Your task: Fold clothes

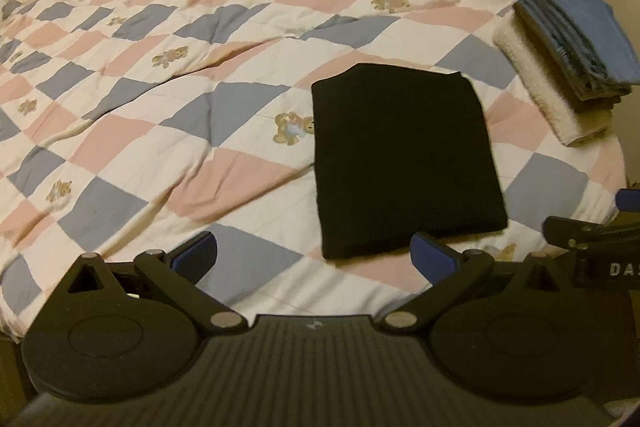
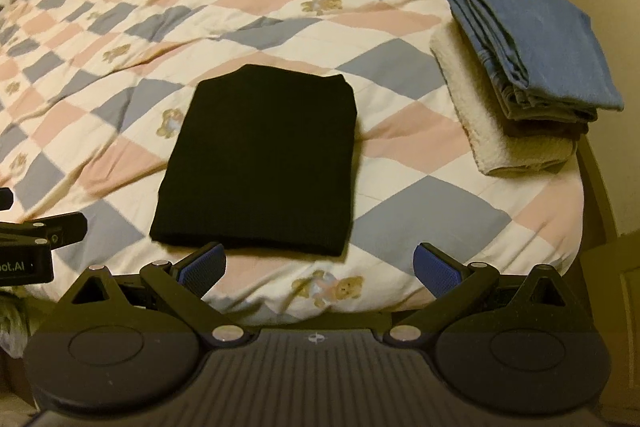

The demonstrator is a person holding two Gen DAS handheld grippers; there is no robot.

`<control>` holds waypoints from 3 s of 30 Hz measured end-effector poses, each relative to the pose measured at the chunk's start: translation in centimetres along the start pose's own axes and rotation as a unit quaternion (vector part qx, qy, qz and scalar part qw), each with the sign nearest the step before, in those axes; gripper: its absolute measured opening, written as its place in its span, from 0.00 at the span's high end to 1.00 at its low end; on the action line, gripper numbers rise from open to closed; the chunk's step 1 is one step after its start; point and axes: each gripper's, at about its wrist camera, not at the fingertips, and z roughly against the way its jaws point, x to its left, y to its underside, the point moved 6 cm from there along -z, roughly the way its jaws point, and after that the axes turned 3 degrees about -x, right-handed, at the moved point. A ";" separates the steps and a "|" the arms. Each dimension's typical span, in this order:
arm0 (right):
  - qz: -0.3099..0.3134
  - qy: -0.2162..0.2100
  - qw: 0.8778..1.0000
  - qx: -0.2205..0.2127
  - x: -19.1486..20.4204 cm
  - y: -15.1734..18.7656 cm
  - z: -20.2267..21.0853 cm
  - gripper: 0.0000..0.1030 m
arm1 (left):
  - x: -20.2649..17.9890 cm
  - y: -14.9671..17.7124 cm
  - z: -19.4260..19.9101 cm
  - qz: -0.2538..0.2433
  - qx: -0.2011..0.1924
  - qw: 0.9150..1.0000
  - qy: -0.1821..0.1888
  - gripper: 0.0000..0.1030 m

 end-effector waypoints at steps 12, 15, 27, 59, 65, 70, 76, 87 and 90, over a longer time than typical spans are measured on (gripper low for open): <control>-0.222 -0.163 0.961 0.005 -6.5 -0.8 -7.6 0.01 | 3.6 -3.4 -10.4 0.059 0.065 0.990 0.112 0.01; -0.268 -0.195 0.943 0.014 -8.3 -1.3 -10.1 0.04 | 4.2 -3.8 -13.7 0.098 0.089 0.978 0.162 0.01; -0.219 -0.214 0.951 0.043 -9.3 -4.2 -19.2 0.09 | 5.9 -3.1 -21.8 0.171 0.113 0.958 0.203 0.01; -0.254 -0.313 0.914 0.044 -5.0 -5.3 -18.6 0.70 | 1.8 -9.2 -21.4 0.044 0.067 0.946 0.314 0.84; -0.306 -0.299 0.903 -0.020 -4.2 -6.0 -12.9 0.70 | 1.6 -13.3 -16.5 -0.014 0.031 0.938 0.344 0.84; -0.341 -0.294 0.887 -0.098 -5.9 -8.0 -8.0 0.70 | -1.7 -19.3 -11.6 -0.085 -0.012 0.919 0.384 0.84; -0.425 -0.256 0.842 -0.212 -12.6 -10.3 -1.9 0.70 | -12.2 -28.7 -7.3 -0.216 -0.038 0.870 0.442 0.83; -0.574 -0.179 0.726 -0.334 -28.4 -13.6 1.9 0.70 | -38.2 -41.0 -4.9 -0.389 -0.007 0.794 0.466 0.83; -0.609 -0.174 0.701 -0.328 -31.2 -13.6 0.3 0.70 | -43.2 -42.3 -6.0 -0.418 0.012 0.787 0.454 0.83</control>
